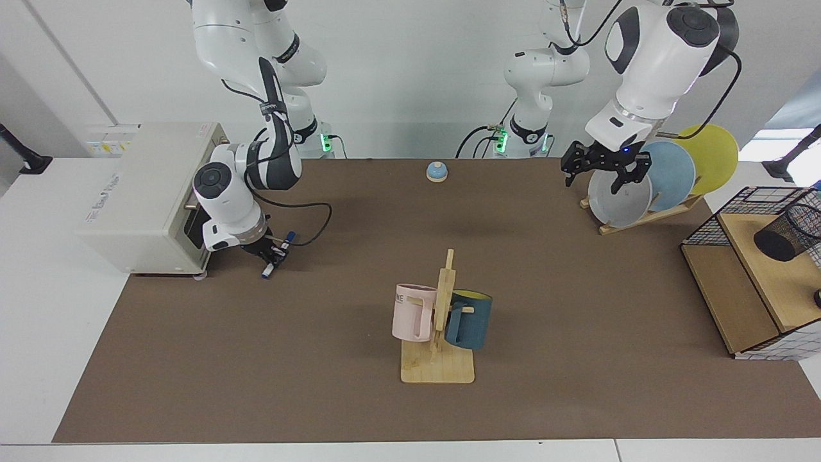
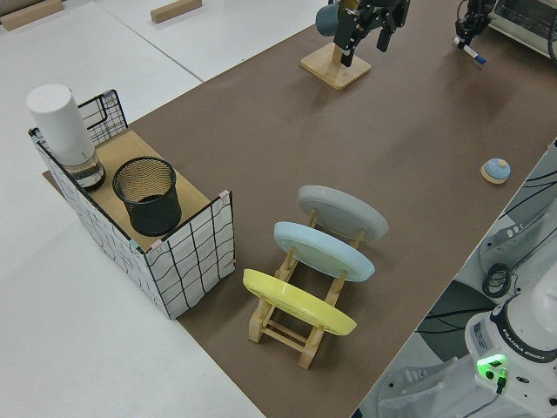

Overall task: Put markers into pen holder
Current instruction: 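Grasp the white marker with the right gripper and lift it, then carry the marker toward the left gripper while the left gripper reaches in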

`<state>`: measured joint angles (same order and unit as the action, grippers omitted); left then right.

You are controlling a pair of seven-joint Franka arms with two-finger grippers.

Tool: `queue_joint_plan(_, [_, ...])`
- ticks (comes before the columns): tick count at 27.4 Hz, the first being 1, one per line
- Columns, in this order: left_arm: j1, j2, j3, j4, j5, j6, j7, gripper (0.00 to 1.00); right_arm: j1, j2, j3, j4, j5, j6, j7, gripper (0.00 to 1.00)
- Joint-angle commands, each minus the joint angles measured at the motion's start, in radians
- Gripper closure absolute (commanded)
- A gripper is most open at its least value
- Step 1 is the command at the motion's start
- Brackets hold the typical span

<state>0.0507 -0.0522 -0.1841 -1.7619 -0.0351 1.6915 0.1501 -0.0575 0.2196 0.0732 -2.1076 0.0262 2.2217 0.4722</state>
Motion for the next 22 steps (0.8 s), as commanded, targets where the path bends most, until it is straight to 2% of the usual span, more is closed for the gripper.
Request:
queue_joint_plan(1, [-0.028, 0.005, 0.009, -0.001, -0.015, 0.013, 0.199, 0.0, 0.025, -0.052, 0.014, 0.112, 0.121, -0.181, 0.213, 1.0])
queue_joint_plan(4, [-0.028, 0.008, 0.009, -0.001, -0.02, 0.034, 0.356, 0.0, 0.059, -0.094, 0.013, 0.141, 0.224, -0.232, 0.339, 1.0])
queue_joint_plan(9, [-0.032, 0.009, 0.009, -0.001, -0.045, 0.04, 0.466, 0.0, 0.14, -0.134, 0.014, 0.181, 0.285, -0.249, 0.604, 1.0])
queue_joint_plan(17, [-0.121, 0.011, 0.003, -0.001, -0.042, 0.092, 0.854, 0.0, 0.246, -0.146, 0.014, 0.307, 0.432, -0.294, 1.005, 1.0])
queue_joint_plan(20, [-0.158, 0.012, 0.005, -0.001, -0.031, 0.119, 1.024, 0.0, 0.28, -0.146, 0.014, 0.311, 0.466, -0.277, 1.12, 1.0])
queue_joint_plan(22, [-0.17, 0.012, 0.003, -0.001, -0.031, 0.122, 1.077, 0.0, 0.306, -0.146, 0.014, 0.313, 0.488, -0.274, 1.175, 1.0])
